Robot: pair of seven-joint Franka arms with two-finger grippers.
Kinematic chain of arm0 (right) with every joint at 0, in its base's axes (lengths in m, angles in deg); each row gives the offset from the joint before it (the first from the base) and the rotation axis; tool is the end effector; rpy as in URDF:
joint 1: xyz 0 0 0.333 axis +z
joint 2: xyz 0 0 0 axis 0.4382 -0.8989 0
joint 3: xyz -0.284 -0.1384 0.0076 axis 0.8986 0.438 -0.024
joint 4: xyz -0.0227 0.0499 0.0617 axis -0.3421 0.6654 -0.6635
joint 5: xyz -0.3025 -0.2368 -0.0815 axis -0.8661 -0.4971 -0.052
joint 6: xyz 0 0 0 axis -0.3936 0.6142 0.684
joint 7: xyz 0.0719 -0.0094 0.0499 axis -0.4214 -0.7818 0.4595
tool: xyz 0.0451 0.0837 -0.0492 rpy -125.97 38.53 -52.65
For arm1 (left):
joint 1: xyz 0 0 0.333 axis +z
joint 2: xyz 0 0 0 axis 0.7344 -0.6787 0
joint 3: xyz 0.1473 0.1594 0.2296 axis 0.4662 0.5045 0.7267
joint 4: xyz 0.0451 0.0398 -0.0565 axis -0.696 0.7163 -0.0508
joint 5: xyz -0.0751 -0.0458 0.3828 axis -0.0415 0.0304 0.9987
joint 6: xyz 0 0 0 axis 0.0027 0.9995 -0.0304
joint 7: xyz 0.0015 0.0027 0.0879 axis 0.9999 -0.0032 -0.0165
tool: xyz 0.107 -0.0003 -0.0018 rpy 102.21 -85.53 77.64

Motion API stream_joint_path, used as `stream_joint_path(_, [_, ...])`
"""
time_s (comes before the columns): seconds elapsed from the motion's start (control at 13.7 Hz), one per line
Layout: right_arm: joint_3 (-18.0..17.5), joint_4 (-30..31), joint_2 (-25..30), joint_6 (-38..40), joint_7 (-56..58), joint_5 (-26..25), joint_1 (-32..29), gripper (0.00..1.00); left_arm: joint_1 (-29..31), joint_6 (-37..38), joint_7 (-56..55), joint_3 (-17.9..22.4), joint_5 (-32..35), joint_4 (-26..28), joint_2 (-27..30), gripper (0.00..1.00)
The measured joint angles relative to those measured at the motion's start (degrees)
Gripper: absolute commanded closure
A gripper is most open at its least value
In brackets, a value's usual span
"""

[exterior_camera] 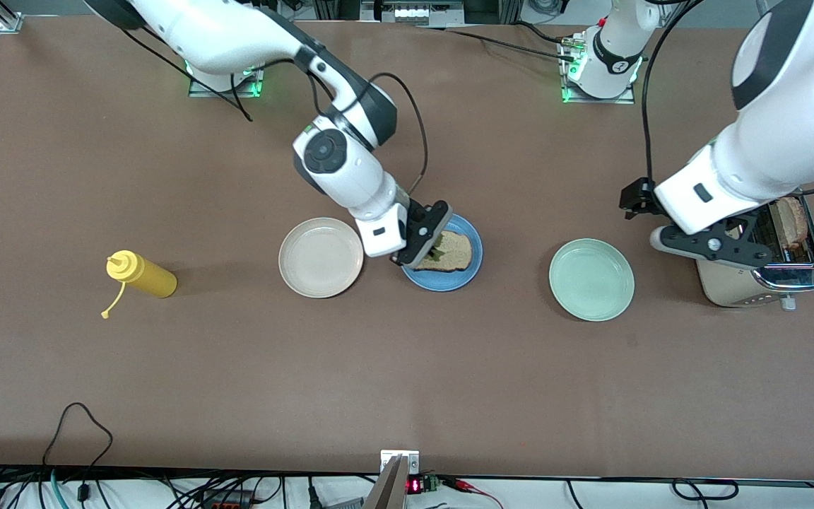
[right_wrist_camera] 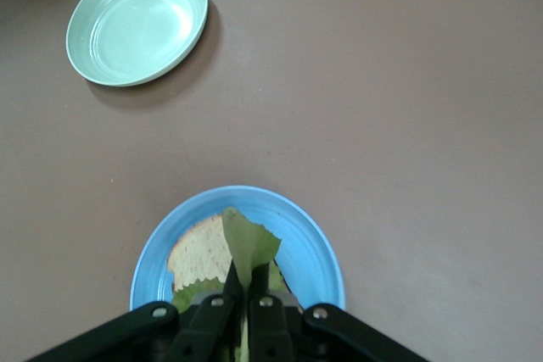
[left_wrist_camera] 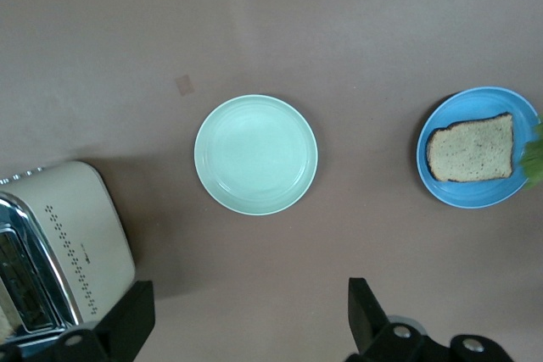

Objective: Make sandwich in blue plate with both arms
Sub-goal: 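Lower the lettuce onto the bread and open the right gripper, then move the right gripper back to the yellow mustard bottle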

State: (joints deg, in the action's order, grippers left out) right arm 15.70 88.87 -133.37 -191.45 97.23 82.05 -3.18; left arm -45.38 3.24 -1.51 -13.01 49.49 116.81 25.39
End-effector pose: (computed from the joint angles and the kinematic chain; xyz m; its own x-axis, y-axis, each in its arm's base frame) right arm 0.5573 0.5137 0.3016 0.5690 0.6930 0.4427 0.8125 -0.5566 -0.1730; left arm 0.6193 -0.1272 0.5729 0.9765 -0.1799 -0.1184 -0.1820 -0.9833 -0.0072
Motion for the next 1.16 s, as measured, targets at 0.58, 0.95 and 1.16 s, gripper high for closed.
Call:
stream_joint_path(0.58, [7.9,-0.7,-4.2,-3.6,-1.0,-0.1,8.2,0.0,-6.8,-11.0,0.0,13.1,-2.5,19.0,12.6,0.0])
stream_joint_path(0.95, [9.1,-3.6,-1.1,5.2,-2.3,-0.1,7.4,0.0,-7.1,-11.2,0.0,13.1,-2.5,19.6,13.0,0.0])
stream_joint_path(1.16, [12.7,-4.5,8.0,19.8,-3.0,-0.2,5.7,0.0,-7.2,-11.2,0.0,13.1,-2.5,19.6,13.0,0.0])
